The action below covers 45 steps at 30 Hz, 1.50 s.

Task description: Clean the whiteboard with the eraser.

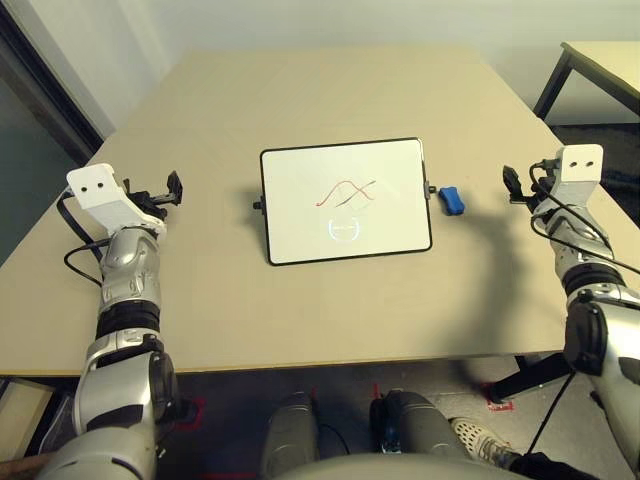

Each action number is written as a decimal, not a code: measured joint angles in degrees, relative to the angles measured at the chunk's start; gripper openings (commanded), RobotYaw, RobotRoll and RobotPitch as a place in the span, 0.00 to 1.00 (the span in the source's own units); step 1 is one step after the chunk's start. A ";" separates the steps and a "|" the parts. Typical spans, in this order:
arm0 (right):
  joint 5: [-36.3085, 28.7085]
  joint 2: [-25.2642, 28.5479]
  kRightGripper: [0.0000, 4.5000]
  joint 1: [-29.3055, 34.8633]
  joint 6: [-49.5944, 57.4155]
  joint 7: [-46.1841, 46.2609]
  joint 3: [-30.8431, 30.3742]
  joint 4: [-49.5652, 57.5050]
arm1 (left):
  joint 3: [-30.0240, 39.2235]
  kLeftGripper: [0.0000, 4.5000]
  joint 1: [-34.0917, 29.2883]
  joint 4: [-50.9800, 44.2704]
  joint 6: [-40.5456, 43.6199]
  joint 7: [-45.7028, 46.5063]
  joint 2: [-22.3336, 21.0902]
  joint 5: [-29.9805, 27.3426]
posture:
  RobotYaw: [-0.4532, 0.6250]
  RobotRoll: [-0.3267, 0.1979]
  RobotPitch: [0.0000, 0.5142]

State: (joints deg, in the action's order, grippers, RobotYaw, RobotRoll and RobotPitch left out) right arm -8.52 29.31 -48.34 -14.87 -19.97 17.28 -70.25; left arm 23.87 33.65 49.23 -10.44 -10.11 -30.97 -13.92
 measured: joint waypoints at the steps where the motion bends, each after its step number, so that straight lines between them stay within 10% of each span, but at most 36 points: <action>1: -0.02 0.00 0.99 0.28 0.00 0.00 0.01 0.00 | 0.00 1.00 0.00 0.18 0.00 0.09 0.00 0.02 | 0.41 0.62 0.09; 11: -0.49 0.21 0.99 1.01 2.42 1.73 0.03 1.09 | -0.78 1.00 2.06 -0.12 0.88 -2.60 -0.28 0.16 | 0.39 0.62 0.09; 25: -0.36 -3.19 0.99 0.85 31.46 0.79 -5.86 23.16 | -14.14 1.00 6.26 -21.82 22.82 -36.54 -8.76 -3.24 | 0.37 0.62 0.05; 45: 1.50 -7.84 0.99 4.66 51.37 1.17 -13.69 38.30 | -30.58 1.00 7.45 -35.62 37.05 -48.94 -5.38 -1.49 | 0.39 0.62 0.07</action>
State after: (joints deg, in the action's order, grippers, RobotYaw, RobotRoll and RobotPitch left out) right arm -7.02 21.47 -43.68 36.50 -18.80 3.59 -31.94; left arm -6.71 41.10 13.61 26.61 -59.05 -36.35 -15.41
